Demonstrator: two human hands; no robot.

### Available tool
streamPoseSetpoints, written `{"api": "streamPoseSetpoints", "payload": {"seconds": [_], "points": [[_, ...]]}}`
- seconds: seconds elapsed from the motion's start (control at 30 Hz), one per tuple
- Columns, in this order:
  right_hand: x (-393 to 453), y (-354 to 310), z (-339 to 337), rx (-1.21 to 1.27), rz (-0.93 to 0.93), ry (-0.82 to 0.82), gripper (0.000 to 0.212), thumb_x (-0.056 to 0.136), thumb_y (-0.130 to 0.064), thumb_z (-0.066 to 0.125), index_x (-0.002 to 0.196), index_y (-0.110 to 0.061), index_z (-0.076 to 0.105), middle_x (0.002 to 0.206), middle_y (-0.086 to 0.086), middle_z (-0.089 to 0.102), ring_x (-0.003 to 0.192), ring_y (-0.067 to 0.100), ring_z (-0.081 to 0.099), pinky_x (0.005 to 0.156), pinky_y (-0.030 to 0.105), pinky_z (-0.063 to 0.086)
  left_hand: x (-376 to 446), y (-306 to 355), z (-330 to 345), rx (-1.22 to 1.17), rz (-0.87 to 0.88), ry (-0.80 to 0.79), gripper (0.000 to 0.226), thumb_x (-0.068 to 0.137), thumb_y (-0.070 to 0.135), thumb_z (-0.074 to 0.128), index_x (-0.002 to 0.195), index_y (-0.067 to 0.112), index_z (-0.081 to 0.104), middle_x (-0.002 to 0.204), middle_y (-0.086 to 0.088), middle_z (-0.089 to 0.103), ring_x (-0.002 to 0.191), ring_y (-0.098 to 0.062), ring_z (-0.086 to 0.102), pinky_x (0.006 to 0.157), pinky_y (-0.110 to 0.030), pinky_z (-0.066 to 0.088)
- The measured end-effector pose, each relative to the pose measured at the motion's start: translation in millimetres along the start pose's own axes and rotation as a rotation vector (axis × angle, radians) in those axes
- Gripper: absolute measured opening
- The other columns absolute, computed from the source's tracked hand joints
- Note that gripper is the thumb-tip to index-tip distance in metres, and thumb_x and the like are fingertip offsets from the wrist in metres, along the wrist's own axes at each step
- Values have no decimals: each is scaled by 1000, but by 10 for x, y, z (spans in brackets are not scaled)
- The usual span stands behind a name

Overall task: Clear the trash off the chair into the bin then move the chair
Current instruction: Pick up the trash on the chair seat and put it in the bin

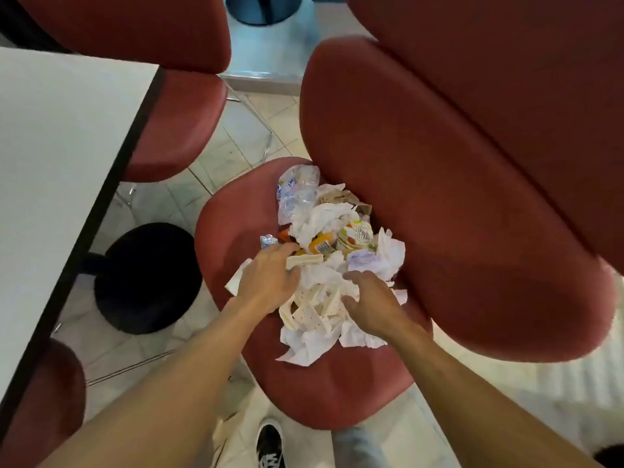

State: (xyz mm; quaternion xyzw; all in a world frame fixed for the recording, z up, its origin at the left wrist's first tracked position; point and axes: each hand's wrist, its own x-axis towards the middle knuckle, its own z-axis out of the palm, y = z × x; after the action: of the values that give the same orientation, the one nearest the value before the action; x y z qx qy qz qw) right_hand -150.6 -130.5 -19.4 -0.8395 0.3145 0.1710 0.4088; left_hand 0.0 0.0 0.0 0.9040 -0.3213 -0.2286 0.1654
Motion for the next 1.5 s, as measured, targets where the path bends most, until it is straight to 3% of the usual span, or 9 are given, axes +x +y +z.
{"api": "streamPoseSetpoints", "payload": {"seconds": [0.3, 0.43, 0.63, 0.87, 1.0, 1.07, 1.17, 1.37, 1.5], "points": [[363, 222, 222, -207, 115, -43, 55, 89, -13, 54, 141, -22, 39, 137, 6, 46, 125, 29, 42, 102, 38, 39, 429, -171, 445, 63, 10, -112, 55, 81, -4, 52, 132, 16, 55, 134, -7, 54, 122, -30, 51, 87, -44, 51], [396, 266, 317, -203, 113, 22, 45, 88, -10, 51, 132, -21, 50, 127, 5, 58, 117, 29, 50, 94, 38, 44, 428, -202, 588, 166, -15, -157, 58, 82, 0, 53, 135, 23, 51, 128, -8, 57, 114, -35, 55, 83, -45, 49], [316, 217, 284, -53, 97, 140, 21, 89, -17, 53, 105, -14, 67, 108, 10, 63, 102, 29, 57, 86, 39, 48, 257, -168, 535, 246, -98, -29, 40, 86, 2, 51, 119, 20, 65, 112, -11, 68, 96, -35, 64, 75, -41, 50], [-41, -36, 137, 86, 86, 182, 14, 89, -19, 54, 92, -11, 65, 92, 3, 70, 90, 22, 62, 77, 33, 48, -231, -73, 159, 109, -194, 129, 35, 93, 7, 47, 119, 21, 65, 109, -4, 67, 98, -28, 63, 67, -30, 37], [-306, -336, 154, 109, 35, 201, 13, 89, -20, 56, 91, -13, 66, 87, 1, 69, 83, 20, 62, 70, 28, 43, -702, -129, -80, 32, -220, 180, 31, 88, 5, 48, 109, 18, 67, 100, -5, 67, 92, -30, 63, 71, -38, 49], [-459, -508, 194, 123, 5, 207, 11, 89, -21, 57, 90, -13, 66, 85, 0, 68, 81, 19, 62, 69, 26, 41, -974, -184, -179, 8, -266, 185, 22, 86, 6, 49, 92, 18, 66, 93, -6, 64, 87, -31, 62, 71, -41, 51], [-715, -758, 331, 143, -51, 200, 10, 89, -20, 59, 90, -14, 66, 82, 0, 68, 79, 20, 63, 71, 31, 49, -1440, -338, -274, -32, -284, 217, 17, 87, 8, 49, 73, 16, 52, 86, -6, 60, 81, -28, 59, 66, -38, 48], [-1199, -1182, 809, 112, -130, 158, 11, 88, -20, 62, 92, -11, 68, 84, -2, 64, 80, 16, 59, 72, 27, 44, -2454, -794, -316, -104, -467, 264, 24, 93, 18, 58, 115, 18, 66, 99, -3, 65, 83, -18, 59, 71, -37, 54], [-1540, -1470, 1303, 83, -166, 78, 8, 87, -19, 62, 90, -13, 68, 82, -4, 63, 80, 15, 60, 69, 26, 42, -3244, -1225, -289, -203, -628, 298, 28, 93, 21, 61, 121, 18, 64, 107, -3, 64, 88, -15, 58, 71, -27, 47]]}}
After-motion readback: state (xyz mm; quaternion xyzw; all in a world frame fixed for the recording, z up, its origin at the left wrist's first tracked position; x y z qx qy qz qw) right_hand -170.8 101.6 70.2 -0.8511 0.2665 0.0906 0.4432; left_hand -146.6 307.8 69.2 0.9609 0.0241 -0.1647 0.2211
